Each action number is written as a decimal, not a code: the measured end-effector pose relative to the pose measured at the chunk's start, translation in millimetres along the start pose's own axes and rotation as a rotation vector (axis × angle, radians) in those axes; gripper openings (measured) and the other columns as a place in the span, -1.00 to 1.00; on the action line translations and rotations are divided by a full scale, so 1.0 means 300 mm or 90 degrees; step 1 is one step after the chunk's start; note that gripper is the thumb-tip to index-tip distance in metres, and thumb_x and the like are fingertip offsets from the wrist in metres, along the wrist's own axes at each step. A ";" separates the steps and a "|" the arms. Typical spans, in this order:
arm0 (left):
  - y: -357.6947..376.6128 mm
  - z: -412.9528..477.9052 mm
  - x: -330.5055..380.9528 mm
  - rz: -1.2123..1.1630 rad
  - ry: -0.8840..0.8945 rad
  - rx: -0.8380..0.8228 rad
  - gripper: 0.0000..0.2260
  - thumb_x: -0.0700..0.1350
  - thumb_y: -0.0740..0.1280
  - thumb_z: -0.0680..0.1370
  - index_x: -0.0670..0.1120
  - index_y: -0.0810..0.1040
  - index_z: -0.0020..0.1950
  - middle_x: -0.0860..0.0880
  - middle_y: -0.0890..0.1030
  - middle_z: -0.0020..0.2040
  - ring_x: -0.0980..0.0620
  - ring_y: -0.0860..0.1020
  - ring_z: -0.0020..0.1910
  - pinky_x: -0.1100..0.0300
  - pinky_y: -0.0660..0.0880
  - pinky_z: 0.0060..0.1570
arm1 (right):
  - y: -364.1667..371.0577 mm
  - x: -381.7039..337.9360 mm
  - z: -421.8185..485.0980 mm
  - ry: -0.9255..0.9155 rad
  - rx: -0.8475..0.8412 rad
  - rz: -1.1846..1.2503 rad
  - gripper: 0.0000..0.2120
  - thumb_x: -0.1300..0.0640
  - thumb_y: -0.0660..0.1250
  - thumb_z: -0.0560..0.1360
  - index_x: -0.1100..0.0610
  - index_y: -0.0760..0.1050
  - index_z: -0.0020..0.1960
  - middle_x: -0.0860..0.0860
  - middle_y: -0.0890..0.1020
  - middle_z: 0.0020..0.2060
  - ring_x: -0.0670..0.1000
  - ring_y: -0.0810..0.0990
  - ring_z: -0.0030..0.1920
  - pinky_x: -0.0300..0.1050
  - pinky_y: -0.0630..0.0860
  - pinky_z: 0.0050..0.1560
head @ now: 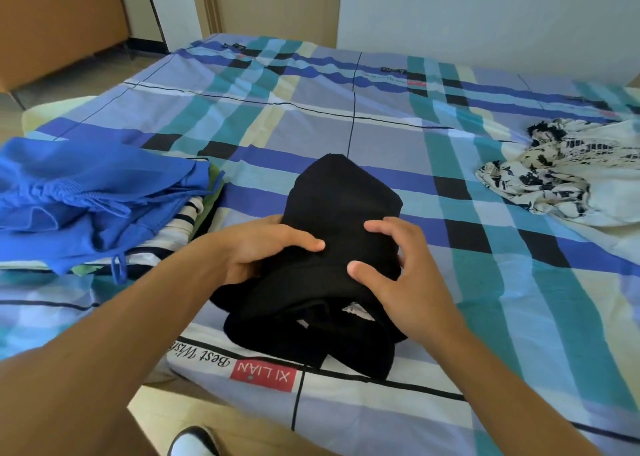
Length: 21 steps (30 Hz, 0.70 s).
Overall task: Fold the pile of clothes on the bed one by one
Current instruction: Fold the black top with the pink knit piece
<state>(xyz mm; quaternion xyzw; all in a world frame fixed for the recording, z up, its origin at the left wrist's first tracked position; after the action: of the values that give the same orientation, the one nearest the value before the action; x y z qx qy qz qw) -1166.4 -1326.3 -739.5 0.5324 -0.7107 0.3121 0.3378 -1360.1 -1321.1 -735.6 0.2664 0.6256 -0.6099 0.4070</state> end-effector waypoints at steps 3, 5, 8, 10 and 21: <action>0.047 0.008 0.018 -0.126 0.013 -0.051 -0.71 -0.14 0.42 0.42 -0.11 0.64 0.13 -0.11 0.73 -0.02 -0.05 0.72 -0.14 0.12 0.65 -0.17 | -0.030 -0.001 -0.016 -0.005 0.053 0.069 -0.53 0.03 0.48 0.46 -0.19 0.43 0.30 -0.24 0.38 0.34 -0.23 0.37 0.36 -0.14 0.37 0.39; 0.080 0.025 0.011 -0.194 0.005 -0.070 -0.66 -0.10 0.41 0.38 -0.15 0.65 0.13 -0.14 0.72 0.01 -0.07 0.71 -0.14 0.13 0.65 -0.18 | -0.066 -0.001 -0.021 -0.009 0.089 0.093 -0.56 0.05 0.46 0.47 -0.20 0.45 0.30 -0.25 0.40 0.34 -0.23 0.38 0.36 -0.11 0.37 0.40; 0.120 0.057 -0.013 -0.177 -0.045 -0.072 -0.66 -0.03 0.42 0.42 -0.17 0.67 0.12 -0.15 0.72 0.02 -0.09 0.70 -0.11 0.07 0.62 0.01 | -0.085 0.020 -0.018 0.016 0.080 0.020 -0.57 0.00 0.42 0.49 -0.18 0.44 0.33 -0.21 0.31 0.44 -0.22 0.29 0.43 -0.26 0.25 0.35; 0.105 0.074 -0.009 -0.051 -0.067 -0.017 -0.65 0.00 0.42 0.48 -0.14 0.63 0.20 -0.14 0.72 0.04 -0.10 0.68 -0.03 0.00 0.57 0.16 | -0.059 0.040 -0.023 0.033 0.039 -0.075 -0.51 -0.07 0.38 0.52 -0.19 0.36 0.41 -0.17 0.17 0.53 -0.14 0.18 0.51 -0.23 0.17 0.38; 0.174 0.123 0.046 0.735 0.402 0.183 -0.28 0.40 -0.22 0.50 0.14 -0.07 0.63 0.11 -0.13 0.64 0.06 -0.24 0.60 -0.20 -0.12 0.55 | -0.023 0.047 -0.008 0.071 0.008 0.006 -0.46 -0.13 0.12 0.65 -0.12 0.11 0.59 -0.19 0.04 0.60 -0.20 0.00 0.57 -0.22 0.01 0.51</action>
<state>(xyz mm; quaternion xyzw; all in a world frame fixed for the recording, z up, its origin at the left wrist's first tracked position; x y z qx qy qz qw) -1225.3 -1351.2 -754.0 -0.0096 -0.6998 0.6749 0.2340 -1373.7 -1321.7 -743.7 0.3055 0.6422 -0.5959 0.3731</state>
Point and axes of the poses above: each hand's wrist, its own z-axis towards the middle knuckle, its own y-axis out of the palm, x = y × z, the point moved 6 cm from there along z, towards the middle knuckle
